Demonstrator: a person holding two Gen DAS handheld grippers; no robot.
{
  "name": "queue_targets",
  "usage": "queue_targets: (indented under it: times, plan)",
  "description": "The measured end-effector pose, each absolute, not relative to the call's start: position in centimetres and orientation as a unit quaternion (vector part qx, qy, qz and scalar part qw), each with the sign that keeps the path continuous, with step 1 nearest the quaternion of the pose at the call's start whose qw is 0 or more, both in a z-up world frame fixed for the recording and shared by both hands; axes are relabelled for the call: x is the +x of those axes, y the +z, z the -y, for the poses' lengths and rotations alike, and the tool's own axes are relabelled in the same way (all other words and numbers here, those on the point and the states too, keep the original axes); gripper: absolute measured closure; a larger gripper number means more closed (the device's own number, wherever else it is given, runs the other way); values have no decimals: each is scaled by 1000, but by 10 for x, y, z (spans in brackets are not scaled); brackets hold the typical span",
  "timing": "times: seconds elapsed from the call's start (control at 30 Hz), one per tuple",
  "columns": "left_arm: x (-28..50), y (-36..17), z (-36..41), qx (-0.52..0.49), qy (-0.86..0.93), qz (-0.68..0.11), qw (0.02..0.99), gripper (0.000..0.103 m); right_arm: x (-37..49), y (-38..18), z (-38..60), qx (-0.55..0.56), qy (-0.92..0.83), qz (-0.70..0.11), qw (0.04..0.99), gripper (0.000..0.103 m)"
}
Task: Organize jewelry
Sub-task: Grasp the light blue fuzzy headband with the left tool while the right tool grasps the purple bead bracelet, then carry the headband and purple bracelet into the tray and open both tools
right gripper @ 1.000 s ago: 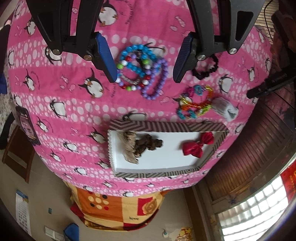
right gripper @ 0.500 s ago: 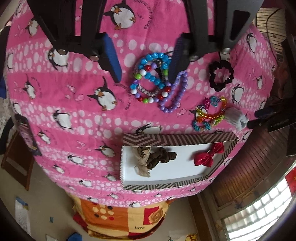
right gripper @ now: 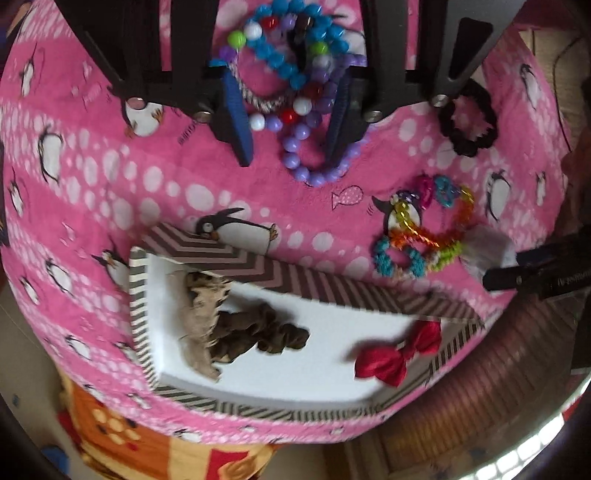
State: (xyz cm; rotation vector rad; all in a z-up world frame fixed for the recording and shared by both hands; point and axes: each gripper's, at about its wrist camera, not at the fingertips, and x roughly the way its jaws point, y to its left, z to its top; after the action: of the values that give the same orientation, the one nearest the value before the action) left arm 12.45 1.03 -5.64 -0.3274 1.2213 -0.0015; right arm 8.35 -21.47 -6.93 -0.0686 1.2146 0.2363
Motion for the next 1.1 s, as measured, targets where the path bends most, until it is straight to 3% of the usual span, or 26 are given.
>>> queue_targets:
  times: [0.03, 0.13, 0.27, 0.3, 0.73, 1.1]
  plan:
    - [126, -60, -10, -156, 0, -575, 803, 33, 84, -70, 214, -33, 111, -567, 815, 72]
    - [125, -68, -12, -161, 4, -578, 800, 36, 86, -69, 215, -27, 115, -565, 816, 95]
    - [122, -64, -12, -152, 0, -569, 808, 73, 85, -61, 221, -1, 115, -556, 823, 95]
    - [121, -61, -13, -152, -2, -566, 810, 77, 83, -56, 223, 10, 117, -552, 826, 95]
    - [104, 5, -7, -135, -75, -511, 846, 80, 69, 30, 223, 33, 117, -472, 873, 95]
    - [123, 20, 13, -91, -79, -495, 860, 80, 87, 54, 213, 20, 123, -452, 883, 95]
